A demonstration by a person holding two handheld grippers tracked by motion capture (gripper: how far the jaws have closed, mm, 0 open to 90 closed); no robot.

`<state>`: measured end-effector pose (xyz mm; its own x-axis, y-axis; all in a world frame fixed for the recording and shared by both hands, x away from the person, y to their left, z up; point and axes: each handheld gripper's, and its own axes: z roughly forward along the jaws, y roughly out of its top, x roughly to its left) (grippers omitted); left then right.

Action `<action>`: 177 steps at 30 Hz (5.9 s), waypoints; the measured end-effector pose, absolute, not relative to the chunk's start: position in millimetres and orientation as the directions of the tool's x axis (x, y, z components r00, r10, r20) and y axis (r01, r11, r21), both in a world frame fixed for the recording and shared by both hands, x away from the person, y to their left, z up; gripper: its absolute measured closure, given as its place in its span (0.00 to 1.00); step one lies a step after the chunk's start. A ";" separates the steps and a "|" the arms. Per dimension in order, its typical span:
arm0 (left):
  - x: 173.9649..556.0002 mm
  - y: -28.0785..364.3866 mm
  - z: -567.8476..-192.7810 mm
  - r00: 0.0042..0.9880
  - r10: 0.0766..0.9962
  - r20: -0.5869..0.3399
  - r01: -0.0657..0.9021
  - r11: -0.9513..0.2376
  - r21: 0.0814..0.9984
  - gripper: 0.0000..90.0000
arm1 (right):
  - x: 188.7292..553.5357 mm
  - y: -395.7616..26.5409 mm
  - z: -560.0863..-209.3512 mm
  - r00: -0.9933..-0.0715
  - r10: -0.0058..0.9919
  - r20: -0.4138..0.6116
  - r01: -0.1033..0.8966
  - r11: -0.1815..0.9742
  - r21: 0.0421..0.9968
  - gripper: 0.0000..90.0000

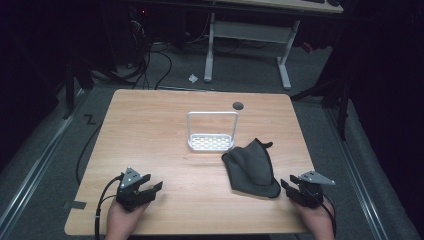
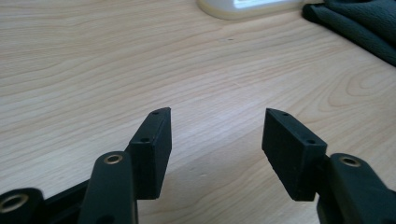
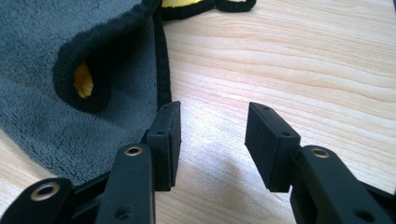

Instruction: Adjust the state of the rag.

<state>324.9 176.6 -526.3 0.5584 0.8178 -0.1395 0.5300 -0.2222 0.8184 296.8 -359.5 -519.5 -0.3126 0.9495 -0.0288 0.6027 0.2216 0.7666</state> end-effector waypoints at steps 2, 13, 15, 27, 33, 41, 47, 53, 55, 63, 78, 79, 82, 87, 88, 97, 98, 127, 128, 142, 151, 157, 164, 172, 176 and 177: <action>325.1 179.6 -526.2 0.554 0.820 -0.145 0.531 -0.214 0.820 0.48 | 296.6 -358.4 -519.1 -0.306 0.952 -0.023 0.603 0.213 0.769 0.62; 324.8 182.0 -524.9 0.559 0.813 -0.161 0.528 -0.200 0.825 0.47 | 296.7 -357.7 -517.6 -0.308 0.951 -0.019 0.595 0.208 0.776 0.62; 325.2 182.7 -524.9 0.558 0.813 -0.166 0.530 -0.195 0.825 0.47 | 297.3 -357.1 -517.5 -0.313 0.950 -0.019 0.598 0.212 0.773 0.63; 325.1 180.1 -526.7 0.567 0.806 -0.170 0.533 -0.201 0.822 0.46 | 296.2 -349.5 -503.7 -0.302 0.953 -0.033 0.566 0.207 0.798 0.79; 324.6 177.9 -527.2 0.575 0.800 -0.172 0.533 -0.206 0.821 0.46 | 293.8 -344.1 -492.5 -0.299 0.953 -0.051 0.526 0.209 0.825 0.88; 324.6 177.0 -528.4 0.582 0.793 -0.178 0.535 -0.209 0.819 0.46 | 303.8 -322.6 -471.1 -0.354 0.932 -0.077 0.477 0.251 0.842 0.88; 323.1 175.9 -528.9 0.585 0.791 -0.178 0.534 -0.211 0.819 0.46 | 320.0 -301.5 -462.7 -0.388 0.918 -0.077 0.458 0.265 0.849 0.86; 322.4 174.1 -529.8 0.588 0.790 -0.174 0.536 -0.219 0.815 0.46 | 345.7 -285.5 -479.2 -0.413 0.909 -0.063 0.516 0.291 0.806 0.87; 322.2 173.5 -530.1 0.589 0.789 -0.175 0.536 -0.220 0.815 0.46 | 349.3 -283.0 -490.2 -0.427 0.903 -0.057 0.547 0.308 0.779 0.91; 321.6 168.2 -530.2 0.602 0.780 -0.172 0.534 -0.232 0.813 0.46 | 347.0 -272.5 -519.8 -0.470 0.880 -0.076 0.599 0.381 0.704 0.98; 315.5 158.5 -524.2 0.631 0.757 -0.169 0.515 -0.246 0.821 0.46 | 331.4 -233.7 -520.9 -0.589 0.804 -0.080 0.533 0.461 0.710 0.98; 314.9 157.3 -523.5 0.634 0.754 -0.173 0.514 -0.244 0.822 0.46 | 329.7 -227.6 -521.2 -0.602 0.795 -0.079 0.525 0.468 0.710 0.98; 312.8 152.7 -521.2 0.647 0.742 -0.174 0.508 -0.249 0.824 0.46 | 325.0 -208.3 -521.7 -0.645 0.761 -0.072 0.501 0.491 0.713 0.98; 308.9 143.6 -518.6 0.670 0.723 -0.169 0.495 -0.265 0.828 0.45 | 315.2 -173.5 -522.6 -0.716 0.694 -0.070 0.449 0.535 0.716 0.97; 306.4 138.7 -517.0 0.678 0.717 -0.163 0.488 -0.274 0.829 0.45 | 313.2 -167.4 -522.8 -0.727 0.683 -0.072 0.440 0.543 0.715 0.97; 291.4 113.8 -501.2 0.741 0.654 -0.153 0.434 -0.292 0.852 0.46 | 306.5 -181.6 -496.5 -0.699 0.711 -0.081 0.379 0.465 0.800 0.88; 289.3 109.0 -498.1 0.751 0.642 -0.156 0.428 -0.293 0.855 0.46 | 305.3 -192.7 -490.7 -0.674 0.734 -0.081 0.378 0.438 0.816 0.88; 289.3 11.4 -515.9 0.762 0.638 0.115 0.329 -0.535 0.778 0.93 | 304.1 -235.1 -507.7 -0.625 0.780 -0.028 0.486 0.417 0.768 0.77; 289.3 11.4 -515.9 0.762 0.638 0.115 0.329 -0.535 0.778 0.94 | 304.4 -234.2 -508.4 -0.632 0.775 -0.021 0.486 0.417 0.768 0.75; 299.5 89.5 -460.2 0.677 0.736 -0.013 0.322 -0.280 0.904 0.94 | 306.4 -194.1 -529.9 -0.687 0.726 0.022 0.531 0.482 0.697 0.52; 300.1 145.9 -468.7 0.596 0.800 -0.066 0.375 -0.206 0.904 0.94 | 306.8 -200.4 -529.9 -0.683 0.726 0.076 0.555 0.448 0.701 0.57; 303.0 162.5 -483.3 0.572 0.814 -0.101 0.417 -0.182 0.890 0.94 | 300.5 -191.9 -527.2 -0.722 0.691 0.014 0.510 0.519 0.686 0.93; 318.5 152.7 -489.5 0.597 0.784 -0.171 0.446 -0.148 0.883 0.94 | 313.3 -213.0 -509.0 -0.619 0.781 -0.087 0.482 0.464 0.743 0.94; 348.2 112.1 -474.5 0.684 0.702 -0.201 0.398 -0.128 0.908 0.93 | 333.9 -273.8 -467.4 -0.413 0.905 -0.099 0.448 0.297 0.843 0.93; 347.9 131.1 -502.0 0.631 0.753 -0.184 0.473 -0.185 0.862 0.89 | 318.6 -262.1 -476.4 -0.488 0.868 -0.086 0.437 0.329 0.837 0.91; 345.9 139.1 -510.2 0.607 0.772 -0.189 0.502 -0.187 0.844 0.86 | 314.5 -255.5 -480.5 -0.516 0.852 -0.084 0.438 0.347 0.830 0.90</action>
